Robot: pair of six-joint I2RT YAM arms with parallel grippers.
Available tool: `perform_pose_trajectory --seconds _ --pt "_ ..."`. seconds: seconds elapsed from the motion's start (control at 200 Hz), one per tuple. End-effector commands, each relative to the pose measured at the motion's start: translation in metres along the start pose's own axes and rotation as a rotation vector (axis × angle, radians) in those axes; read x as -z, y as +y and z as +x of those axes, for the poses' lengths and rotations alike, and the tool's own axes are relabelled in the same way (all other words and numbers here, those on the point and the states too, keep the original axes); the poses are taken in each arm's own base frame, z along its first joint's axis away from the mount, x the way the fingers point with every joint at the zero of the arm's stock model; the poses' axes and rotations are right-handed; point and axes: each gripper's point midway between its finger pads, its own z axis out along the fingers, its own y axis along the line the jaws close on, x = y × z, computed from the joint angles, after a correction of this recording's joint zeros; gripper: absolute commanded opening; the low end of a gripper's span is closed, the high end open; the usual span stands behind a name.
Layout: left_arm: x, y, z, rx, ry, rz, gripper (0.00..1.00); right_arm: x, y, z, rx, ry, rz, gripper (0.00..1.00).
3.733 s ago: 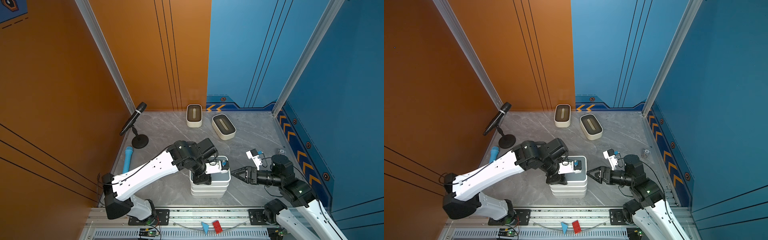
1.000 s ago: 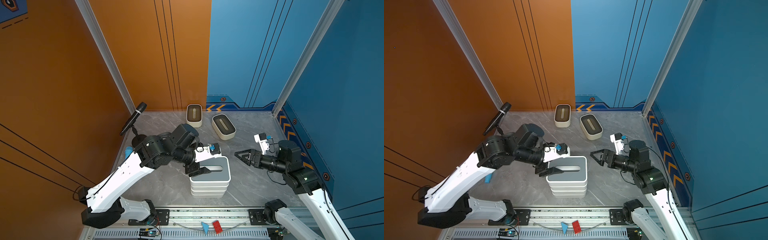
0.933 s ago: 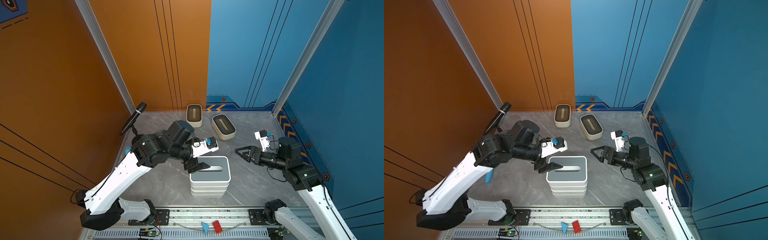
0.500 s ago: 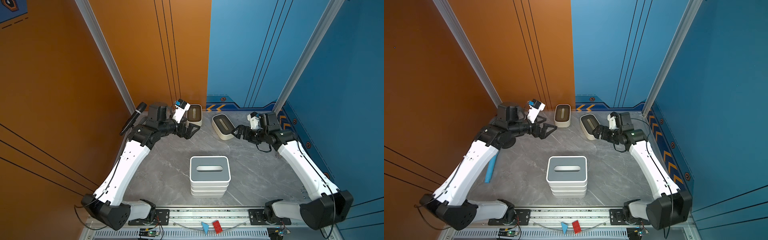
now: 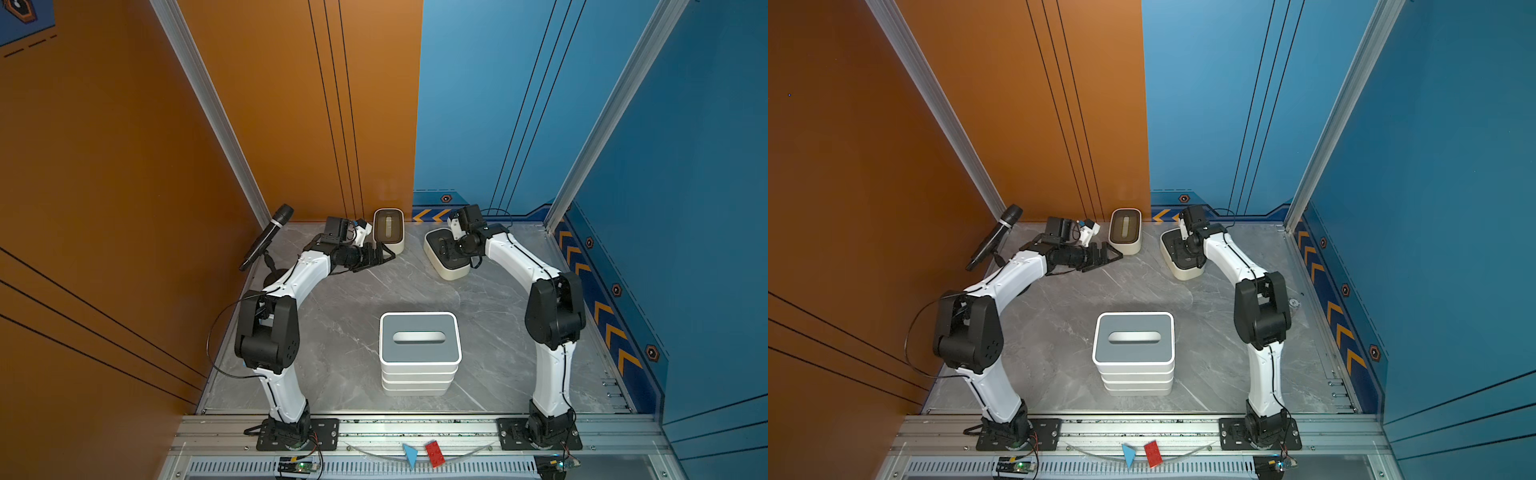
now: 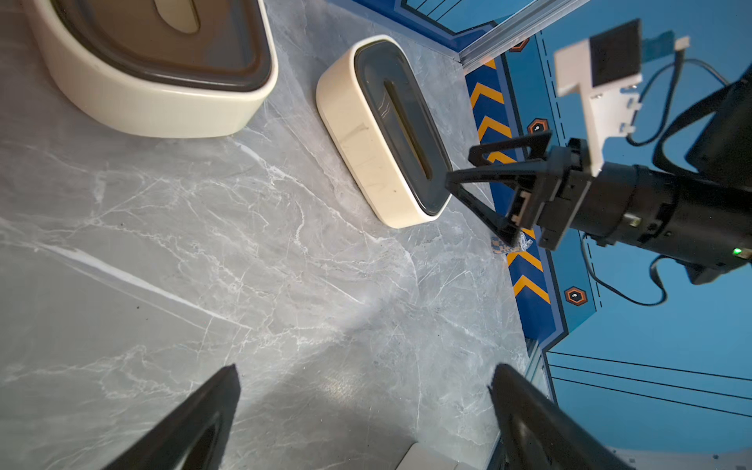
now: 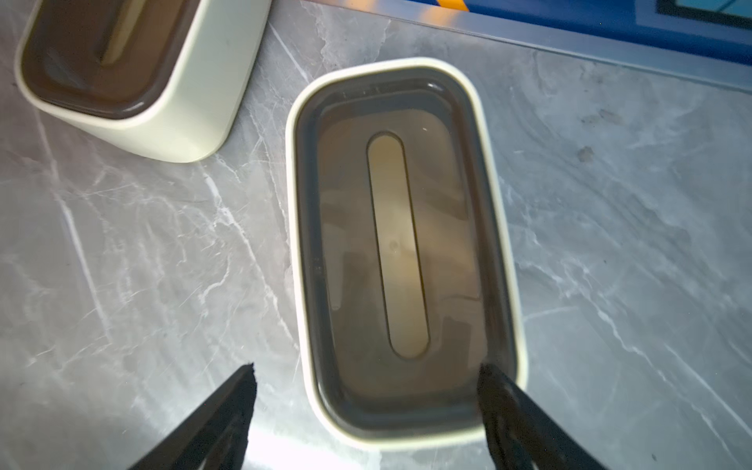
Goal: Stack the tissue boxes
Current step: Pick up the tissue box from the center of the board.
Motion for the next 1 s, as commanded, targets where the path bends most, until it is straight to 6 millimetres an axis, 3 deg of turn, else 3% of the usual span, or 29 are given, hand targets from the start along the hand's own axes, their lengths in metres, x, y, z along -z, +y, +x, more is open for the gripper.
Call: perform_pose_trajectory --seconds 0.0,0.245,0.796,0.991 --pt "0.008 -0.017 -0.006 -0.031 -0.025 0.042 0.98 -0.012 -0.001 -0.015 0.086 -0.036 0.044 0.85" --pt "0.005 -0.008 -0.002 -0.036 -0.021 0.019 0.98 -0.042 -0.003 -0.014 0.077 -0.02 0.027 0.77" --pt "-0.003 -0.006 0.001 -0.003 0.005 0.039 0.98 -0.052 0.002 -0.005 0.082 0.014 0.008 0.63" --pt "-0.002 -0.006 0.001 0.0 0.005 0.04 0.98 -0.058 0.005 0.001 0.092 0.036 0.006 0.63"
